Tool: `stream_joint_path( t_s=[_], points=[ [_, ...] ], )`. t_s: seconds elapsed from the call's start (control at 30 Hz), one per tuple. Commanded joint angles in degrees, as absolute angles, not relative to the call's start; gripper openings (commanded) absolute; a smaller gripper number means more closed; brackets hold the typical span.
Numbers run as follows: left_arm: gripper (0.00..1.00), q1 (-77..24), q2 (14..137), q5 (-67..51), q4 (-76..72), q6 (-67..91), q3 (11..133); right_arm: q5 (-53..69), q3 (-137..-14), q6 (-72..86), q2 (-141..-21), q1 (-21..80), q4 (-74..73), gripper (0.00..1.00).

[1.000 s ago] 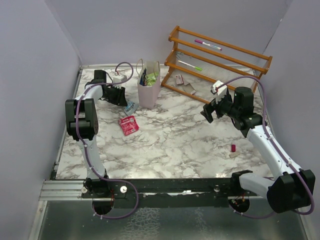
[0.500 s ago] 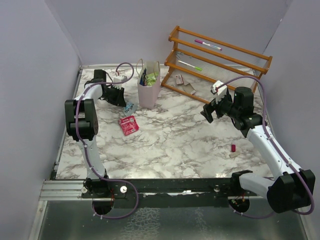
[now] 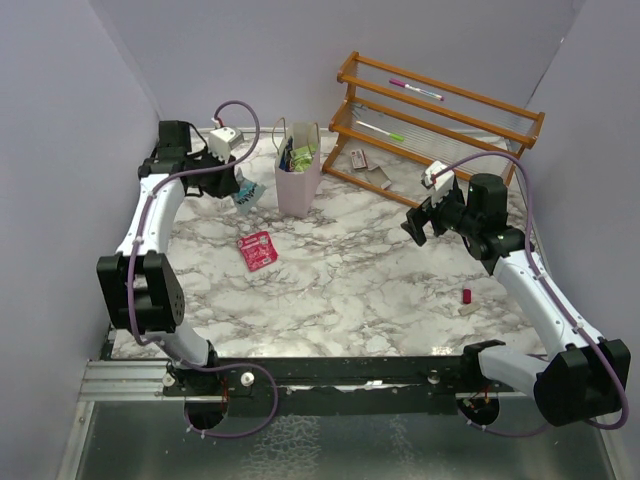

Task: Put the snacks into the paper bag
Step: Place the snack in the paper bag.

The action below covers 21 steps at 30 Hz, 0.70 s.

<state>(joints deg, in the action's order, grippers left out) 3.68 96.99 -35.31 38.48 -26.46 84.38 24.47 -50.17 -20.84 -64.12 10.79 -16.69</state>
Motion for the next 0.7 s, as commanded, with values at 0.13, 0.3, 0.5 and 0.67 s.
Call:
stream_joint_path(
  t_s=[0.13,0.3,0.5,0.67],
  points=[
    [0.0,0.57,82.47,-39.59,40.7,-21.67,84.98,24.89,-49.85,-21.18,-64.0,10.5,-17.14,0.99],
    [0.0,-3.41,79.86,-37.62,38.61,-18.28,87.26,24.96,-49.84,-21.17,-63.72,10.52,-17.14,0.99],
    [0.0,-9.73,81.57,-30.57,34.98,-16.13,90.62,24.89,-49.88,-21.15,-63.55,10.55,-17.14,0.99],
    [0.0,-13.14,84.61,-25.88,33.01,-15.63,93.58,24.81,-49.75,-21.12,-63.46,10.55,-17.14,0.99]
  ],
)
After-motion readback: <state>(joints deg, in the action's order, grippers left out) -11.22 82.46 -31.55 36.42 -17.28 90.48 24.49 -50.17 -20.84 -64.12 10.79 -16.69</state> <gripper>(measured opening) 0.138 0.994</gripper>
